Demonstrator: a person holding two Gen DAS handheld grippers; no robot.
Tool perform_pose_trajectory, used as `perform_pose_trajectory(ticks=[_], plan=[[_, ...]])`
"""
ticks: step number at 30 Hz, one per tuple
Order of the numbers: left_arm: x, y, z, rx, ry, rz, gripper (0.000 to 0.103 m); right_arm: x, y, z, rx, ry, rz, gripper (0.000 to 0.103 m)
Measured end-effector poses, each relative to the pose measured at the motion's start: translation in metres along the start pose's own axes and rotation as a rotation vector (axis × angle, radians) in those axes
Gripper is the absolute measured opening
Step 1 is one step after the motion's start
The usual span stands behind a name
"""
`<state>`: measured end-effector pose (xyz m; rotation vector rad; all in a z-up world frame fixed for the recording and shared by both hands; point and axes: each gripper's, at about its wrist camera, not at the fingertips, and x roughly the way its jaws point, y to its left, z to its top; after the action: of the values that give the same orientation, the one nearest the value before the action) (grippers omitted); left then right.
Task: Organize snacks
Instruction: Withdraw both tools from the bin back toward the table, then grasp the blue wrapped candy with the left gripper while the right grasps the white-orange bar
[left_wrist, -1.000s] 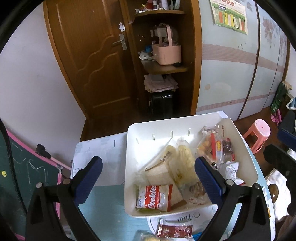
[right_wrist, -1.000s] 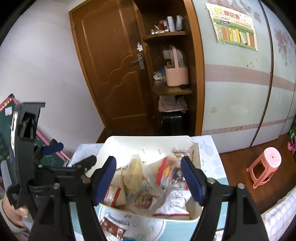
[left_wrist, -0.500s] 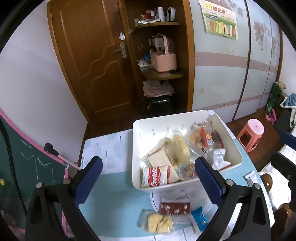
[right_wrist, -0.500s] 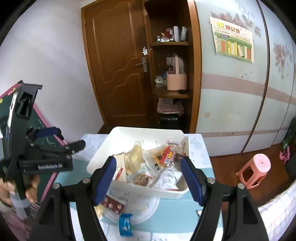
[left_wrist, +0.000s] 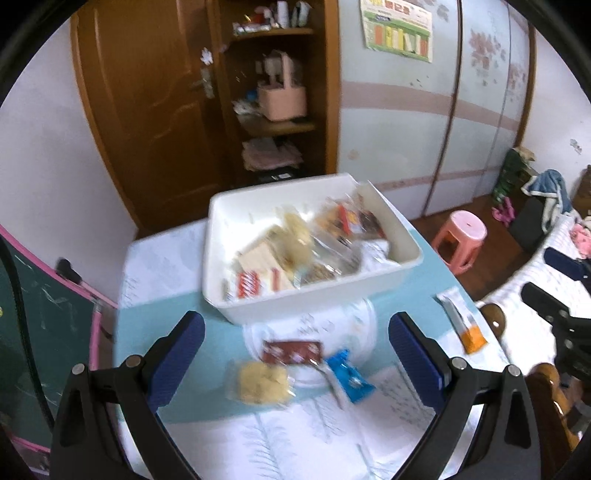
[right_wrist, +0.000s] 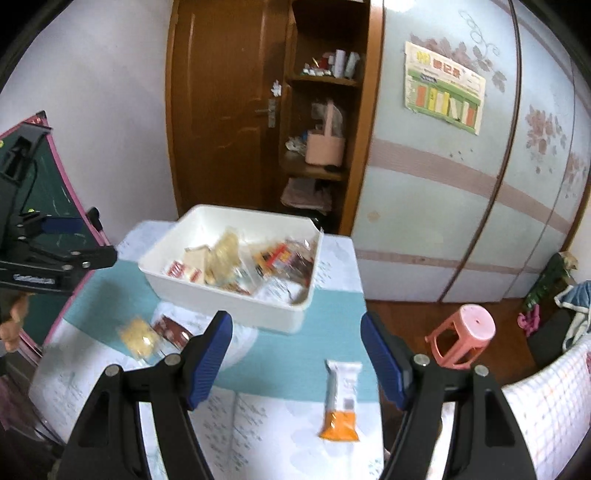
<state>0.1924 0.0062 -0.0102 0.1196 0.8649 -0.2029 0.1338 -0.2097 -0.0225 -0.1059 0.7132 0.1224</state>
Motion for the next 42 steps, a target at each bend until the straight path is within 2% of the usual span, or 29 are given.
perform_pose_trajectory(ticks=[5,12,16,21,26,30,32,35,38,41,42], plan=[[0.024,-0.020,-0.026,-0.036,0.047,-0.053,0.100,0.023,-0.017,-0.029,0.058,0.076,-0.002,0.073],[0.095,-0.039,-0.072,-0.143,0.205,-0.037,0.099,0.071,-0.043,-0.077,0.146,0.189,-0.026,0.073],[0.128,-0.040,-0.088,-0.200,0.272,0.004,0.099,0.101,-0.055,-0.098,0.186,0.255,-0.036,0.073],[0.158,-0.038,-0.099,-0.267,0.323,0.008,0.099,0.131,-0.064,-0.116,0.222,0.310,-0.045,0.072],[0.176,-0.044,-0.107,-0.277,0.354,0.015,0.097,0.150,-0.067,-0.129,0.254,0.341,-0.037,0.072],[0.178,-0.051,-0.107,-0.242,0.325,0.054,0.094,0.151,-0.060,-0.130,0.206,0.314,-0.069,0.072],[0.179,-0.055,-0.107,-0.231,0.318,0.070,0.091,0.151,-0.058,-0.131,0.193,0.303,-0.080,0.072],[0.176,-0.059,-0.108,-0.214,0.293,0.085,0.080,0.151,-0.057,-0.133,0.201,0.294,-0.087,0.072],[0.171,-0.063,-0.110,-0.208,0.276,0.083,0.062,0.151,-0.057,-0.132,0.201,0.290,-0.089,0.070],[0.168,-0.064,-0.110,-0.204,0.267,0.080,0.051,0.150,-0.055,-0.131,0.194,0.287,-0.086,0.065],[0.164,-0.064,-0.114,-0.202,0.264,0.078,0.044,0.150,-0.054,-0.130,0.192,0.286,-0.083,0.061]])
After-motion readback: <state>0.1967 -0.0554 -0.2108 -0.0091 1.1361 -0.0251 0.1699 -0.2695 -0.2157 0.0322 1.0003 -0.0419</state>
